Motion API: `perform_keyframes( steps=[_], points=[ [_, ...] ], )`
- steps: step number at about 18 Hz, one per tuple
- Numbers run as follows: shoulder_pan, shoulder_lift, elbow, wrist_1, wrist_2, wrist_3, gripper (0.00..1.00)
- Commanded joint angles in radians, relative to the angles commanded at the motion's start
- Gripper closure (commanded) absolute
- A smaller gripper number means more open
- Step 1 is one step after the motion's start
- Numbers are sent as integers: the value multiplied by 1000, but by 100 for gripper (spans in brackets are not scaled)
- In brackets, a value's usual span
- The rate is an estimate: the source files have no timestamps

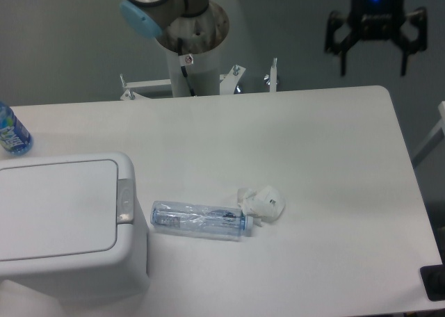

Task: Open the trash can
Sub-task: 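Lower the open gripper from above toward the white trash can lid, then move the gripper down onto the lid's push button edge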

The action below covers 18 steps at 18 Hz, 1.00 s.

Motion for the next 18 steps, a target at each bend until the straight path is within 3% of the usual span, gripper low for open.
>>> perform_keyframes(
  steps=[3, 9, 12, 14, 18],
  points=[
    [-106, -38, 34, 11, 0, -190, 0],
    [-218, -89, 57, 13, -64, -579, 0],
    [-249, -121, 58, 77, -159, -605, 0],
    [-279, -144, 60, 114, -164, -631, 0],
    [-341, -176, 55, 126, -164, -642, 0]
  ],
)
